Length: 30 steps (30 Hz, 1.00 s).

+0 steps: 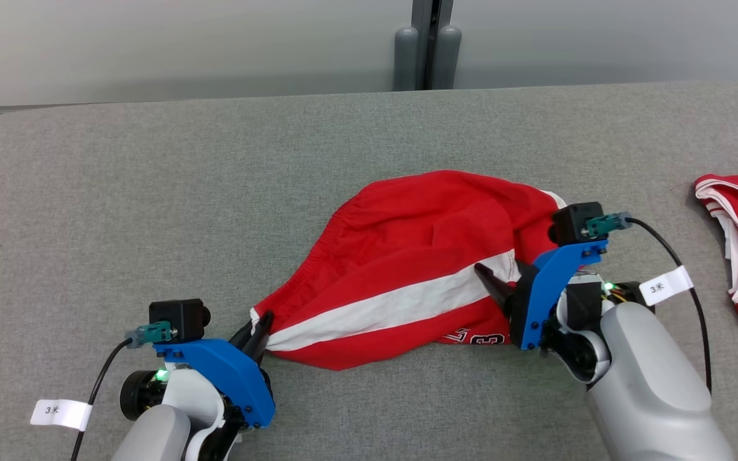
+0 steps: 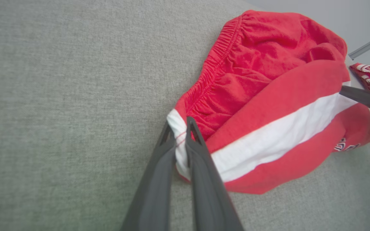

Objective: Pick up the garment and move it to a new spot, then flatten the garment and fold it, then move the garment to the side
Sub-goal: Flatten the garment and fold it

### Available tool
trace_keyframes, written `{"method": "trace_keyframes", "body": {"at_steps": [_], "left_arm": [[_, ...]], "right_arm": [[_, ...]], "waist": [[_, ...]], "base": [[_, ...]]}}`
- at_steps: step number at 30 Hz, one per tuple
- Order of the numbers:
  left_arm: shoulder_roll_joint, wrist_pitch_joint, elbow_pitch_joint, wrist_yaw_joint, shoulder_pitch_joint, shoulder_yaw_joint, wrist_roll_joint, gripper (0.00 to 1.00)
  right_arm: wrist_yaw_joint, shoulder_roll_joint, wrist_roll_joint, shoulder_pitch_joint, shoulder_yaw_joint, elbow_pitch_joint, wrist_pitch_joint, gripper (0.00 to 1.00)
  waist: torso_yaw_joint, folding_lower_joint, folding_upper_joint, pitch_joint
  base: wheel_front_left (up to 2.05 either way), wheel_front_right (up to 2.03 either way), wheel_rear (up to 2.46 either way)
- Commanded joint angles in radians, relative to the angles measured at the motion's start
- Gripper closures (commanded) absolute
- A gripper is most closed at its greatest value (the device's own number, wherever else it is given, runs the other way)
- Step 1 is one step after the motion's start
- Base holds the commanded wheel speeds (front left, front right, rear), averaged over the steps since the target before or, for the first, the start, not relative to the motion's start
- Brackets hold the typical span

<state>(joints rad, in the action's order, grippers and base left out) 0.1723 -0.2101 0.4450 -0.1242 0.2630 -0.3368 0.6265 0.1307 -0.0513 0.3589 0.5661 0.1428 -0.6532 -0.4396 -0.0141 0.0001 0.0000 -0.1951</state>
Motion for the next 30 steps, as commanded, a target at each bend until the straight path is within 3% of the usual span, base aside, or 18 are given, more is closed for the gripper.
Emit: {"method": "trace_keyframes", "body": {"at_steps": [1,6,8,11,13,14,18,22,27,30], "left_arm": [[0.005,0.005,0.000,-0.006,0.016,-0.002,0.005,1.00],[0.011,0.014,0.002,-0.007,0.020,-0.003,0.010,1.00],[0.014,0.019,0.001,-0.006,0.022,0.000,0.013,1.00],[0.019,0.027,-0.002,-0.001,0.026,0.006,0.014,1.00],[0.020,0.028,-0.003,0.002,0.028,0.009,0.016,1.00],[0.021,0.030,-0.004,0.004,0.030,0.012,0.017,1.00],[0.005,0.078,-0.020,0.007,0.033,0.040,0.047,1.00],[-0.051,0.152,-0.070,-0.001,0.023,0.116,0.173,1.00],[-0.096,0.214,-0.185,-0.004,-0.006,0.198,0.342,1.00],[-0.110,0.201,-0.262,0.030,-0.015,0.227,0.468,1.00]], "right_arm": [[0.000,0.000,0.015,0.010,0.015,-0.001,-0.003,0.00],[0.000,0.000,0.067,0.001,0.076,0.025,0.021,0.00],[0.000,0.000,0.075,-0.006,0.089,0.036,0.030,0.13],[0.000,0.000,0.081,-0.015,0.101,0.047,0.035,0.55],[0.000,-0.005,0.075,-0.014,0.104,0.040,0.028,0.72],[0.000,-0.010,0.069,-0.006,0.104,0.038,0.037,1.00],[0.000,-0.010,0.079,0.019,0.089,0.044,0.086,1.00],[0.000,-0.030,0.100,0.004,0.066,0.097,0.133,1.00],[0.000,-0.081,0.141,-0.064,0.022,0.265,0.135,1.00],[0.000,-0.110,0.156,-0.109,-0.025,0.401,0.103,1.00]], "waist": [[-0.002,-0.0001,0.0000,-0.001],[-0.012,-0.0001,0.0000,-0.004],[-0.017,-0.0001,0.0000,-0.006],[-0.022,-0.0001,0.0000,-0.009],[-0.024,-0.0001,0.0000,-0.012],[-0.024,-0.0001,0.0000,-0.014],[-0.021,-0.0001,0.0000,-0.014],[-0.010,-0.0001,0.0000,0.002],[-0.006,-0.0001,0.0000,0.019],[-0.008,-0.0001,0.0000,0.015]], "base": [[0.00,0.00,0.00],[0.00,0.00,0.00],[0.00,0.00,0.00],[0.00,0.00,0.00],[0.00,0.00,0.00],[0.00,0.00,0.00],[0.00,0.00,0.00],[0.00,0.00,0.00],[0.00,0.00,0.00],[0.00,0.00,0.00]]}}
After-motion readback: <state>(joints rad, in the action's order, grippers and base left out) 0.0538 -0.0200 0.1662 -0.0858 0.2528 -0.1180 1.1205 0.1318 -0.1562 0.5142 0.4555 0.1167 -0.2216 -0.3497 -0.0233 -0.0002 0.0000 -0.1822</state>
